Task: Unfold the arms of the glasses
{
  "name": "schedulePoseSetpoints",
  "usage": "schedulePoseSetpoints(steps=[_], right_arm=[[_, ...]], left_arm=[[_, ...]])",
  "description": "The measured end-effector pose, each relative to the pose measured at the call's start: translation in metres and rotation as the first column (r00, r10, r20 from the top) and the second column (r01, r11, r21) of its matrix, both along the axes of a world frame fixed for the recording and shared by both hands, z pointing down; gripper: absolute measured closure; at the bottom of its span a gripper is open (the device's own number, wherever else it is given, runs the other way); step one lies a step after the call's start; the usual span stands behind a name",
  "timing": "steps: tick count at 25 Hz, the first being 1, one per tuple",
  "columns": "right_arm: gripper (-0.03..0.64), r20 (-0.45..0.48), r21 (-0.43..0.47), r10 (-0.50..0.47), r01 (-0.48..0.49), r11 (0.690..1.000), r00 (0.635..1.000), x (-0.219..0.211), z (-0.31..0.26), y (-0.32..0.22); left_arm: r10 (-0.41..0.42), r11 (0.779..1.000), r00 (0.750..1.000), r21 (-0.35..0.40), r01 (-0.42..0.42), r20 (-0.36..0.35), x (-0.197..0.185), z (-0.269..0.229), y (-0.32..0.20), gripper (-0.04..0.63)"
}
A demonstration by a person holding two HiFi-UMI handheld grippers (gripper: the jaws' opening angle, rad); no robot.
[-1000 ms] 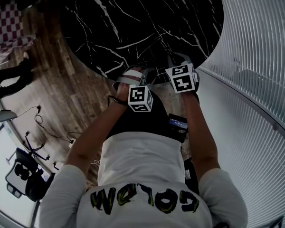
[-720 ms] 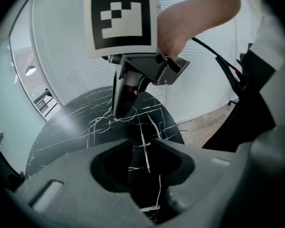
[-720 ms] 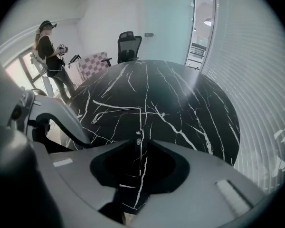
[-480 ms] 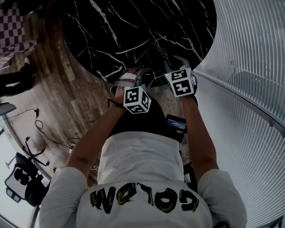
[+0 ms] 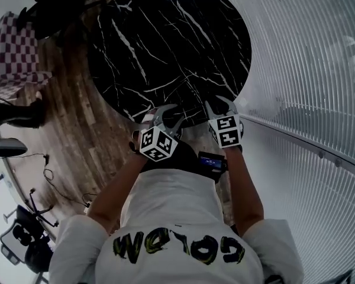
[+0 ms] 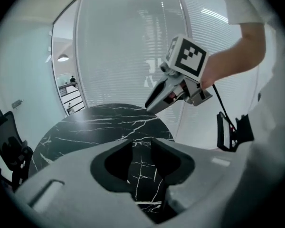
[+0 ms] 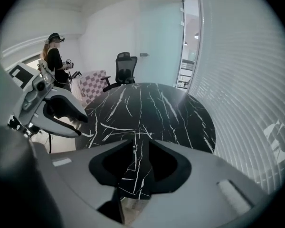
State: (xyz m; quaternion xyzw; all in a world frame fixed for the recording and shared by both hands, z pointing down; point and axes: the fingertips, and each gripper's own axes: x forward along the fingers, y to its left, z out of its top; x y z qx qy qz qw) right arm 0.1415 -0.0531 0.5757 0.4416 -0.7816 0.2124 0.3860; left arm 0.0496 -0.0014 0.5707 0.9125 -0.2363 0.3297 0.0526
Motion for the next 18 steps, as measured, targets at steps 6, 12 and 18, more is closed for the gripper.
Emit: schedulePoseSetpoints(steps=[6,12,18], right_arm=[[0.515,0.053,0.105,0.042,-0.047,0.993,0.998,0.015,-0.064,0.006],[0.548,0.146,0.208,0.034,-0.064,0.976,0.989,0.008,-0.142,0.017],[0.584,0.272,0.33,-0.011,-0.083,0.94,0.962,-0.021,-0.223,0.027]], left_arm=[[-0.09,0.996,0.986,-0.012,0.089,-0.138,-0.013,-0.07,-0.009,0.472],[-0.14,0.989,0.948,-0.003,0.146,-0.286,-0.014,-0.147,-0.015,0.494],[-0.135,0.987,0.903,0.029,0.161,-0.407,-0.01,-0.22,-0.014,0.526]])
